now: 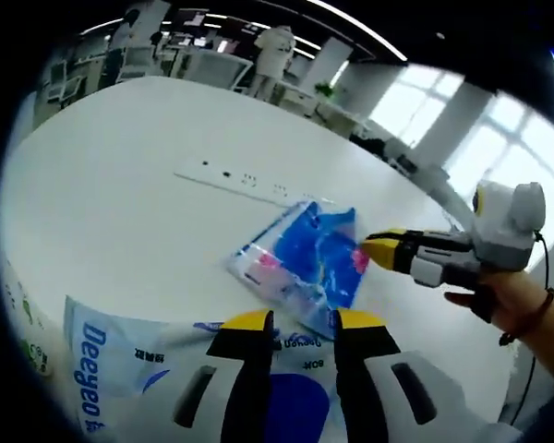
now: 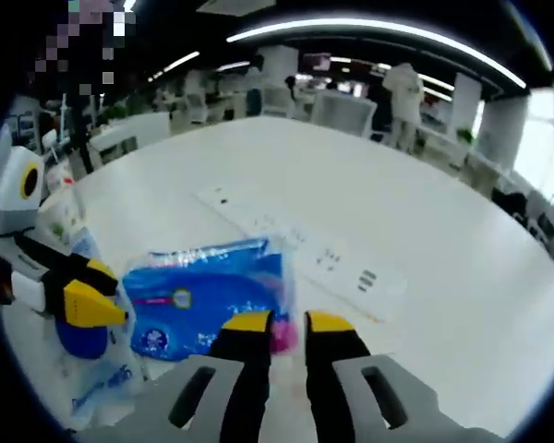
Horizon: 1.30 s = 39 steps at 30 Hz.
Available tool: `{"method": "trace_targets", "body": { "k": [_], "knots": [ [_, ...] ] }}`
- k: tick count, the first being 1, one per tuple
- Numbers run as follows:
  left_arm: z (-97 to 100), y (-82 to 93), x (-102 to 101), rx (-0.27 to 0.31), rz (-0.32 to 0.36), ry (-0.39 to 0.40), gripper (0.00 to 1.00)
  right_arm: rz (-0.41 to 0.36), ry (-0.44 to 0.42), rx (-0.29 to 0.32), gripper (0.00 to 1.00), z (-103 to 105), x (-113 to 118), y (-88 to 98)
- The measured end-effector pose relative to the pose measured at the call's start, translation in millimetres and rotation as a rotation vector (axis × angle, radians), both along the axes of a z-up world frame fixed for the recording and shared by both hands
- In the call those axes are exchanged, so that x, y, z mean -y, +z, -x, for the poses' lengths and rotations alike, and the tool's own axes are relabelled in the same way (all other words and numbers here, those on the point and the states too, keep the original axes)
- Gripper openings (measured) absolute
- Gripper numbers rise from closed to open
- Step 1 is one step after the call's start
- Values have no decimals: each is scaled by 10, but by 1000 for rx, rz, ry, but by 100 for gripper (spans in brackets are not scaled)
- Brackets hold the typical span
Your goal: Arrange the tabletop items into an orderly group along one side of the table until the central work area is clear of visible clutter.
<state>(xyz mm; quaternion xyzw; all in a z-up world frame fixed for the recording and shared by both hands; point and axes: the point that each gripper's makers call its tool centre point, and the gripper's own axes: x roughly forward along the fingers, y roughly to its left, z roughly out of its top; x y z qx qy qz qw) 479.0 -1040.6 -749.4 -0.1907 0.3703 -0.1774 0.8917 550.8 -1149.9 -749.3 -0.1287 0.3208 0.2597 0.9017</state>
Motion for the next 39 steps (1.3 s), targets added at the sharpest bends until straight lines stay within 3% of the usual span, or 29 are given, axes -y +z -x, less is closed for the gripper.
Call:
{"method": "trace_targets", "body": {
  "k": [8,22,28,29,30,33,37,39],
  "knots": [
    [-18,37,-9,3,16,-6,6,9,3,-21,0,10,7,5],
    [-12,347,-104,41,35,-8,2,-26,-6,-12,0,123,-25,385],
    [19,486,-137,46,60,-1,1,-2,14,-1,0,256,0,586],
    [31,518,-137,49,66,-4,1,18,8,6,0,272,30,608],
    [41,547,-126,51,78,-9,1,86,23,7,0,322,91,621],
    [89,622,-79,54,93,-30,1,101,31,2,0,403,88,651],
    [179,697,-37,53,102,-62,1,78,11,6,0,529,134,744],
    [222,736,-29,54,103,-77,1,10,-46,-11,0,625,163,780]
  ]
}}
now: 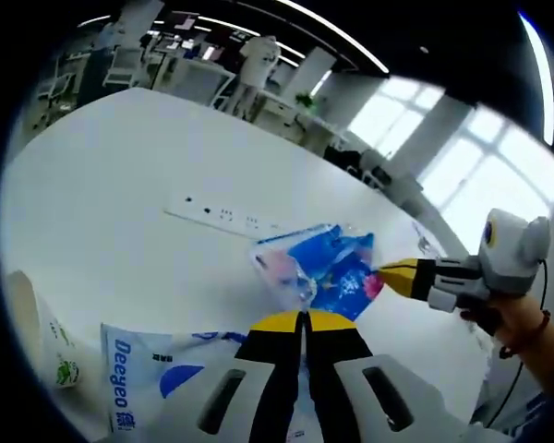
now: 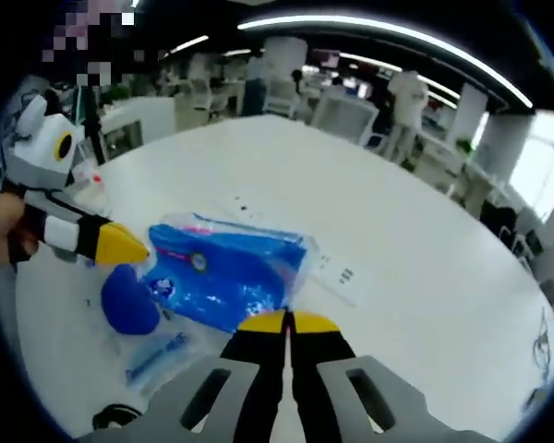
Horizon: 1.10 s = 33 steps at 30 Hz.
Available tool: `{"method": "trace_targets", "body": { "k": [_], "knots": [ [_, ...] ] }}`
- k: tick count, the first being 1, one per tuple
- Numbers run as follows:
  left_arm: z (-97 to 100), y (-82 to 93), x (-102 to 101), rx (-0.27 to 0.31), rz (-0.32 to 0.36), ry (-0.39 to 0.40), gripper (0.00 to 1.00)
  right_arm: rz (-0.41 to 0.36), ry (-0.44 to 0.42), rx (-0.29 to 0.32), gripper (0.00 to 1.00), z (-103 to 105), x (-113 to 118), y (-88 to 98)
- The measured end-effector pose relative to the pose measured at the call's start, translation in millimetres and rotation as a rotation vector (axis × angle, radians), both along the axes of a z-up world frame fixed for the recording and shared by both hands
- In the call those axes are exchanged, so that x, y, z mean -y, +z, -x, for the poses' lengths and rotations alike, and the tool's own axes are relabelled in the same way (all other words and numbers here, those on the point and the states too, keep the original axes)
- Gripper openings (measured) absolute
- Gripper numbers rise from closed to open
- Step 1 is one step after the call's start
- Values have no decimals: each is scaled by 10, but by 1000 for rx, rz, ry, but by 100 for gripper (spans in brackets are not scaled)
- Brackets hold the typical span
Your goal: Arrange the tabletop items into an orderly group along one side of the table until the central work area is clear of visible clutter.
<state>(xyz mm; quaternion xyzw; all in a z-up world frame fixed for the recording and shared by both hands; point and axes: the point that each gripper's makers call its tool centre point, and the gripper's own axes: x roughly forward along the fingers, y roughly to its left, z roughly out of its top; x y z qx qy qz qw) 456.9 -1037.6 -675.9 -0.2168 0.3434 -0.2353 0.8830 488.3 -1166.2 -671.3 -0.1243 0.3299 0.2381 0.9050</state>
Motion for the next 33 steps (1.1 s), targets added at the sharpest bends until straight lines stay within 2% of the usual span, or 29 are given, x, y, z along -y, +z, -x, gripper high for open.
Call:
{"method": "trace_targets", "body": {
  "k": [3,8,15,17,19,24,29,33],
  "knots": [
    [70,76,51,11,7,-33,1,-60,-51,-24,0,117,90,31],
    [192,169,171,22,27,-82,1,-80,-73,-5,0,312,213,143],
    [407,158,359,12,38,-139,1,-84,-110,-6,0,577,336,190],
    [459,152,415,9,43,-151,1,-77,-123,-8,0,690,380,180],
    [499,151,461,8,48,-160,1,-84,-139,-17,0,670,461,159],
    [539,116,552,8,50,-187,1,-108,-179,-20,0,824,570,121],
    [639,29,652,10,31,-215,1,-109,-207,-30,0,890,706,32],
    [666,-65,704,-3,19,-234,1,-116,-229,-44,0,992,725,-26]
  ]
}}
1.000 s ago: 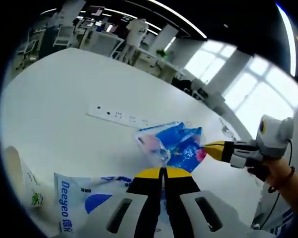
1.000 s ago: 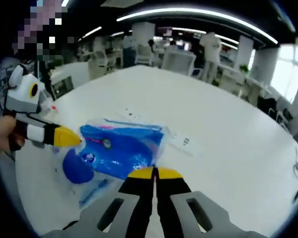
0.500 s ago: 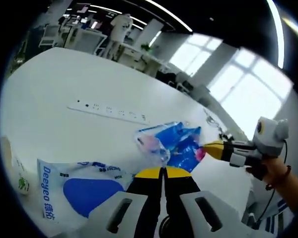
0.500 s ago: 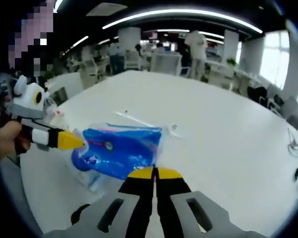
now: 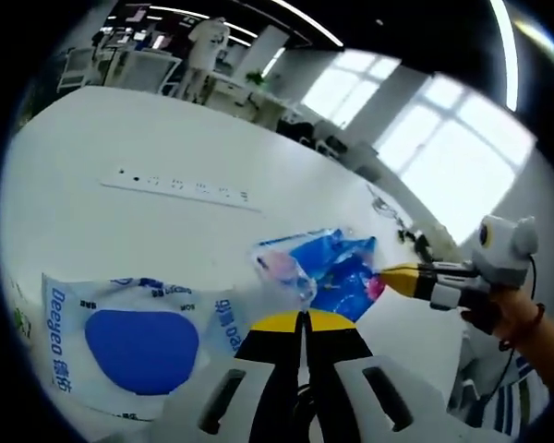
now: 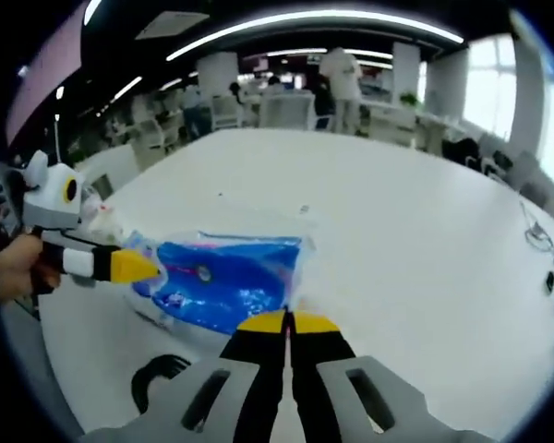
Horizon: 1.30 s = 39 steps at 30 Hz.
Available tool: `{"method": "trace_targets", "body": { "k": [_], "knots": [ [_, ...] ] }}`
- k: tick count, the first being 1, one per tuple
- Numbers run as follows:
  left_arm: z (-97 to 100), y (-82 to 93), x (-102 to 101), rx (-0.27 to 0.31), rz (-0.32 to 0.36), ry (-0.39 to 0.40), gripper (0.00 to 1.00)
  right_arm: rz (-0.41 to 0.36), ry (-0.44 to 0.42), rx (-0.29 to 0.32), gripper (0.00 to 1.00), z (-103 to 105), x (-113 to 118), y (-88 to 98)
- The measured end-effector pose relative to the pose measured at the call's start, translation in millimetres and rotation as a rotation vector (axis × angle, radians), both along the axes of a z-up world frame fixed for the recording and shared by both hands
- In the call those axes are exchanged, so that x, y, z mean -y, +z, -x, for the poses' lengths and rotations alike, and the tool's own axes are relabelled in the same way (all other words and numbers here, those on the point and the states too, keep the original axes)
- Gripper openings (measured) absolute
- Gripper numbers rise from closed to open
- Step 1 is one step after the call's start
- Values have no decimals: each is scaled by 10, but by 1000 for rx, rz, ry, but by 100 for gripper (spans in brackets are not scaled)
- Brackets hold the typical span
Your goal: Arrange the tabletop items into an orderly group along one side of the table until the central work area is clear of visible clutter.
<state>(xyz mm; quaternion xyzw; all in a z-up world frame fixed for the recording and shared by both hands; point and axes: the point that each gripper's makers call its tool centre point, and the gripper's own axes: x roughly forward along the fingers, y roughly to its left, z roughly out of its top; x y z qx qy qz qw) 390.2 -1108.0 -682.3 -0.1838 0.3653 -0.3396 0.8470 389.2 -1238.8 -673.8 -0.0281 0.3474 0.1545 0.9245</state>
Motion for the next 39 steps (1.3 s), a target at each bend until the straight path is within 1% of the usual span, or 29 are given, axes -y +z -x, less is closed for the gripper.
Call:
{"method": "trace_targets", "body": {
  "k": [3,6,9,12,15,19,23,32,34,39],
  "knots": [
    [52,-36,48,2,-4,-12,1,-5,-18,-6,0,49,66,-45],
    [63,-62,102,14,-5,-30,1,-10,-35,-7,0,110,135,-114],
    [74,-113,132,-1,-7,-28,1,-16,-44,-20,0,149,157,-181],
    [81,-184,159,6,-31,-32,1,-9,-45,-25,0,202,162,-243],
    [74,-269,183,-2,-46,-31,1,-5,-50,-30,0,202,189,-307],
    [94,-347,209,17,-83,-38,1,-19,-63,-40,0,219,213,-394],
    [104,-443,214,18,-112,-44,1,-26,-70,-54,0,254,223,-454],
    [81,-523,225,30,-146,-47,1,-45,-79,-72,0,288,233,-614],
    [87,-537,232,48,-163,-57,1,-50,-91,-85,0,303,232,-644],
    [97,-567,235,71,-190,-75,1,-16,-64,-100,0,363,208,-702]
  ]
}}
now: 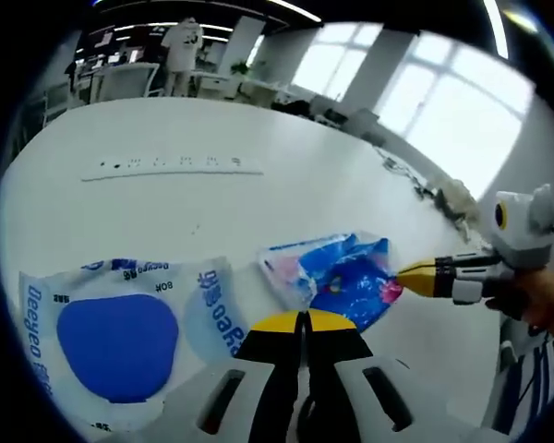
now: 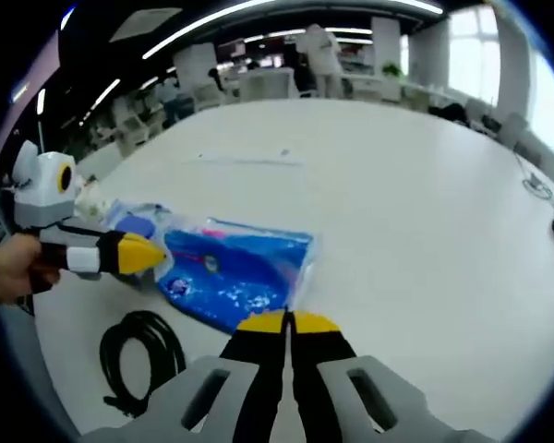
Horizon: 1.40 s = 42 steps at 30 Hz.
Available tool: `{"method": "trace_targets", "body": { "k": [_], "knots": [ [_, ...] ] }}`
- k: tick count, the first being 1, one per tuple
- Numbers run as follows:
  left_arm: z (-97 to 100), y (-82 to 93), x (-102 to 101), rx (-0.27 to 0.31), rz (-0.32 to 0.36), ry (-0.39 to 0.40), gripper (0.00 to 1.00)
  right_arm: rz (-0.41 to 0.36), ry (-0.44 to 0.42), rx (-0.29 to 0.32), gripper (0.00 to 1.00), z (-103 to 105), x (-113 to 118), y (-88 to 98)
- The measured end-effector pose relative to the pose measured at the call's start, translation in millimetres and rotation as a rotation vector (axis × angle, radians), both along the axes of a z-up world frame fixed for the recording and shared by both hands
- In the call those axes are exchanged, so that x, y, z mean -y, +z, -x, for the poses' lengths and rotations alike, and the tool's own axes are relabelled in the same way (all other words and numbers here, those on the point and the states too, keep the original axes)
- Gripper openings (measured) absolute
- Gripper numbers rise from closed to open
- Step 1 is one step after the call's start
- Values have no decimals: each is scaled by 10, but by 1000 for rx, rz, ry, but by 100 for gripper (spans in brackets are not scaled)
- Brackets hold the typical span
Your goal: Arrange the tabletop items into an orderly group along one side of the table until the central work area is clear of visible clutter.
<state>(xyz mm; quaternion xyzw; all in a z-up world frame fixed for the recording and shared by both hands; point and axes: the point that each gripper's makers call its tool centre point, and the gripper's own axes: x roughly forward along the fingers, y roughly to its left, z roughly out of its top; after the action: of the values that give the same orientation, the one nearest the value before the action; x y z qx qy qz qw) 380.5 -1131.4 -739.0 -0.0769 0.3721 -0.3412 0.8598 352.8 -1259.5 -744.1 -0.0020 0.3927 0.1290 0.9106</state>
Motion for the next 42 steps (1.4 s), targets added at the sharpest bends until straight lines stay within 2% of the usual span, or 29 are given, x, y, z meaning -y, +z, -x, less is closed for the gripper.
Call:
{"method": "trace_targets", "body": {
  "k": [9,15,20,22,26,30,33,36,42],
  "knots": [
    [11,-9,-16,30,-30,-11,1,66,46,-23,0,31,-21,-64],
    [6,-6,-8,43,-44,-18,3,78,50,-33,0,44,-23,-93],
    [10,30,22,45,-29,-26,4,82,41,-33,1,33,1,-94],
    [20,32,22,22,-18,-14,4,84,38,-36,1,41,8,-95],
    [-13,70,11,58,-34,-26,5,84,33,-38,1,55,11,-97],
    [0,107,-6,63,-36,-26,8,74,30,-46,3,75,-6,-100],
    [26,178,9,93,-36,-48,9,79,6,-33,13,60,20,-71],
    [52,269,15,110,-24,-60,12,60,-16,-29,17,63,16,-14],
    [60,427,-66,127,-26,-83,27,33,-66,-20,38,83,27,115]
  ]
}}
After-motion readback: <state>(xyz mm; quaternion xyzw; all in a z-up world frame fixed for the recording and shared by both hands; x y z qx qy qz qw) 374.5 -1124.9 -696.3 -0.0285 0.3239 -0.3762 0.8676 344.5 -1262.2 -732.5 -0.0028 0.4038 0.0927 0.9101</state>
